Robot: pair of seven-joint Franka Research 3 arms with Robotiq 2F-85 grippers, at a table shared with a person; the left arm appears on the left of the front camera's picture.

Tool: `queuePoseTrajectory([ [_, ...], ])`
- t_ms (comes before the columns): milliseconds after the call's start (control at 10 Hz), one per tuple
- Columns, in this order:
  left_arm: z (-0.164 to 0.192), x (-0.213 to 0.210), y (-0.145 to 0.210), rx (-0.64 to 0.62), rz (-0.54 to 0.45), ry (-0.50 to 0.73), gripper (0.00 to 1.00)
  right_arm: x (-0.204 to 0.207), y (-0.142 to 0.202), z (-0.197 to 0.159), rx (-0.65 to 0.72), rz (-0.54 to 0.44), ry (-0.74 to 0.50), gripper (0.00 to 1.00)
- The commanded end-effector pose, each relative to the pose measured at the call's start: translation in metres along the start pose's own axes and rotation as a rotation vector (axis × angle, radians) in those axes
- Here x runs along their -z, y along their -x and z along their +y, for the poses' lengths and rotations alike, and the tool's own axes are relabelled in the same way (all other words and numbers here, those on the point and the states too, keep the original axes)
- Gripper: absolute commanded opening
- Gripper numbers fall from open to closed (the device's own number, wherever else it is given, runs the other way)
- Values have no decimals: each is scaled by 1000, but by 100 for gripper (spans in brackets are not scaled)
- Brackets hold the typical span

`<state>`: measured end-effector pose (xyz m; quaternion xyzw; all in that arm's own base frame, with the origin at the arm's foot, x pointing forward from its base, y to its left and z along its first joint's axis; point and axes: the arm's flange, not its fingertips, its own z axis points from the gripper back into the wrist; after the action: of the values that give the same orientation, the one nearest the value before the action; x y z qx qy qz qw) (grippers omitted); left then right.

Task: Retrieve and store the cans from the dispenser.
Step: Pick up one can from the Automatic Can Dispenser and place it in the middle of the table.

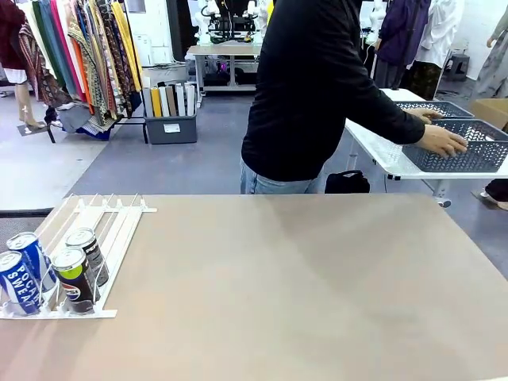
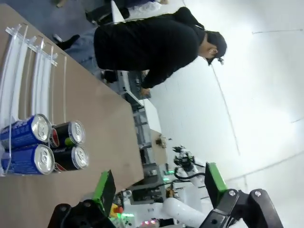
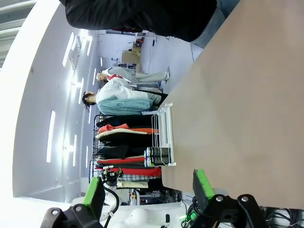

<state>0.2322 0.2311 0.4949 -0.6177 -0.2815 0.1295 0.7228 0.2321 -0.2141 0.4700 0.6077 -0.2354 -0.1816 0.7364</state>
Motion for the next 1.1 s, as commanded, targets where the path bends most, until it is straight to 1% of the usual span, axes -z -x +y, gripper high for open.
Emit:
queuePoseTrajectory([
  [0,3,-6,2,-16,23,44,100,-4,4,8,-28,-2,-16,100],
  [500,3,-6,2,-16,23,44,100,-4,4,8,-28,-2,-16,100],
  [600,4,0,2,-27,23,27,100,-4,4,8,-28,-2,-16,100],
  [700,-13,0,2,6,97,-22,100,-4,4,8,-28,-2,-16,100],
  [800,-28,14,4,27,174,-150,100,-4,4,8,-28,-2,-16,100],
  [900,-55,53,6,90,353,-306,100,-4,4,8,-28,-2,-16,100],
  [1000,-64,82,7,117,479,-413,100,-4,4,8,-28,-2,-16,100],
])
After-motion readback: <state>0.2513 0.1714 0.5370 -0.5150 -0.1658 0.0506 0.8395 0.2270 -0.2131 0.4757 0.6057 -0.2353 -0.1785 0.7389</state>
